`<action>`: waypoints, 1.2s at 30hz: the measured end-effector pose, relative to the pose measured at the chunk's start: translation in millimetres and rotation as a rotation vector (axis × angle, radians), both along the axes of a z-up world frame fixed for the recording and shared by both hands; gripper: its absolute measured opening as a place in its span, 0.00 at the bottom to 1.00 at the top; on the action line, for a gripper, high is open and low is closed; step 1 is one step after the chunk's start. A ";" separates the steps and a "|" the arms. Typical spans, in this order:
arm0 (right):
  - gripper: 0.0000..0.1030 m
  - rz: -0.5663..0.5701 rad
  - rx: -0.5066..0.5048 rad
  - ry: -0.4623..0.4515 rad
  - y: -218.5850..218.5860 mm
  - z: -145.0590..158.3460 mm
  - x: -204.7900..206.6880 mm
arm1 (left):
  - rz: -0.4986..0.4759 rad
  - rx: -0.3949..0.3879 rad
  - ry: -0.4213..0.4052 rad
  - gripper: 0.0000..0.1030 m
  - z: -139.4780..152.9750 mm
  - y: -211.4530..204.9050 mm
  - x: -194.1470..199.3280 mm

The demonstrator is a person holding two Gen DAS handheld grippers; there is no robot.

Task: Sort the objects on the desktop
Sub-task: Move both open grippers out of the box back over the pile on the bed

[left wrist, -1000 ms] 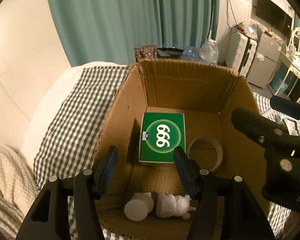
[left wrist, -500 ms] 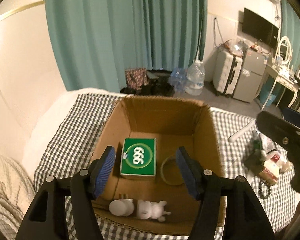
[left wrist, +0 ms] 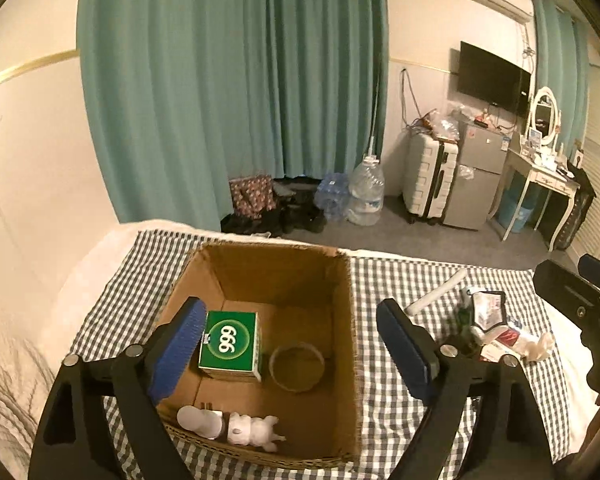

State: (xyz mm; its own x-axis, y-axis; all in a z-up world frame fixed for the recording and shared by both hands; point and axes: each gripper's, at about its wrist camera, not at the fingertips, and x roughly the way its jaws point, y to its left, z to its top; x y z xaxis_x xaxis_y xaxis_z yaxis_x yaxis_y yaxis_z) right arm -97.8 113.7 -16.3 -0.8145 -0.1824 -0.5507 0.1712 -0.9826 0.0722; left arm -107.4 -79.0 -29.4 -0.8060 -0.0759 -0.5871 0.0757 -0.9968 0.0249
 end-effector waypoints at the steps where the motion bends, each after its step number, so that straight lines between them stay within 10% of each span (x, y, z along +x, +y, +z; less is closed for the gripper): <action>1: 0.96 -0.005 -0.003 0.001 4.2 1.3 1.9 | -0.003 -0.004 0.004 0.91 2.4 3.5 1.4; 36: 1.00 -0.176 0.012 0.040 142.3 14.9 61.5 | -0.167 -0.030 0.101 1.00 19.2 106.9 33.3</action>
State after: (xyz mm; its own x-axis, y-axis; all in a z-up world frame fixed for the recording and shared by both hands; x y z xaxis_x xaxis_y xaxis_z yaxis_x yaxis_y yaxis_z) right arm -36.2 255.9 -1.4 -0.8547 -0.0287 -0.5183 -0.0010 -0.9984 0.0570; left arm -74.1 27.9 -10.2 -0.8635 0.0480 -0.5021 -0.0873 -0.9947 0.0550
